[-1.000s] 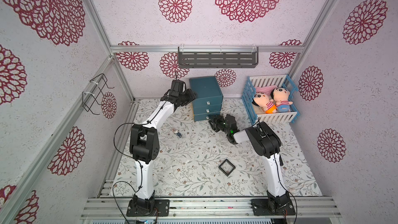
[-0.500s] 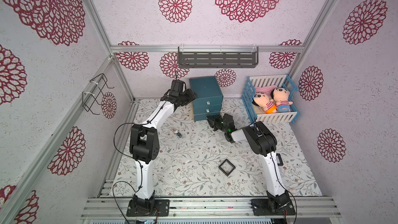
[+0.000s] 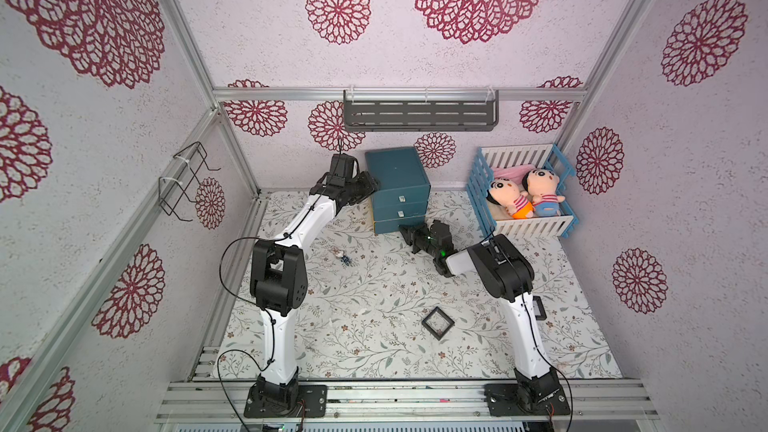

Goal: Place the brooch boxes into the drawer by color
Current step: Open the drawer in the storage box.

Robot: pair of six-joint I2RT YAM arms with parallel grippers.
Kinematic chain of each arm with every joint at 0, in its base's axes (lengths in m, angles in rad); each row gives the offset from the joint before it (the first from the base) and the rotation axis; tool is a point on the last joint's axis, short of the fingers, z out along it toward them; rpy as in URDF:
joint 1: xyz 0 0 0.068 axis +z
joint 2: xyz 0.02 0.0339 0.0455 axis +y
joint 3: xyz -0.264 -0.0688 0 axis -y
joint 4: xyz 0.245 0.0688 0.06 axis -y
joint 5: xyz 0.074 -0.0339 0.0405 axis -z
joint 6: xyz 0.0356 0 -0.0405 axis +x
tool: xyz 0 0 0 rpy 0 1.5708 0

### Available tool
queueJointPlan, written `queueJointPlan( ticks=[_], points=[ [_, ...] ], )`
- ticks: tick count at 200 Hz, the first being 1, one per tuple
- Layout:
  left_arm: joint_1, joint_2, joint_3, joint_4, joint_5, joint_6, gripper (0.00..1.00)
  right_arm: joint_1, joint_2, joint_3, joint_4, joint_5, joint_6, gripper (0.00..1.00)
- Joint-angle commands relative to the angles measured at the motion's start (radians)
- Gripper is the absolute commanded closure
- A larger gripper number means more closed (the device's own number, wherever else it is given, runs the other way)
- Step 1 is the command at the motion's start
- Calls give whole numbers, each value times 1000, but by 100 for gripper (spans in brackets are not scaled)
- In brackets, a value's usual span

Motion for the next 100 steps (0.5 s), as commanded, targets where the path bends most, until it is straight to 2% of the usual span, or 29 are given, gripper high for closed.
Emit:
queueJointPlan(
  ticks=[1,100],
  points=[
    [-3,-1,-9,-55,-1,13,53,12,-67,-37,25,23,15,100],
    [-3,-6,-11,-54,-1,13,52,45,-261,-294,75,42,14,100]
  ],
)
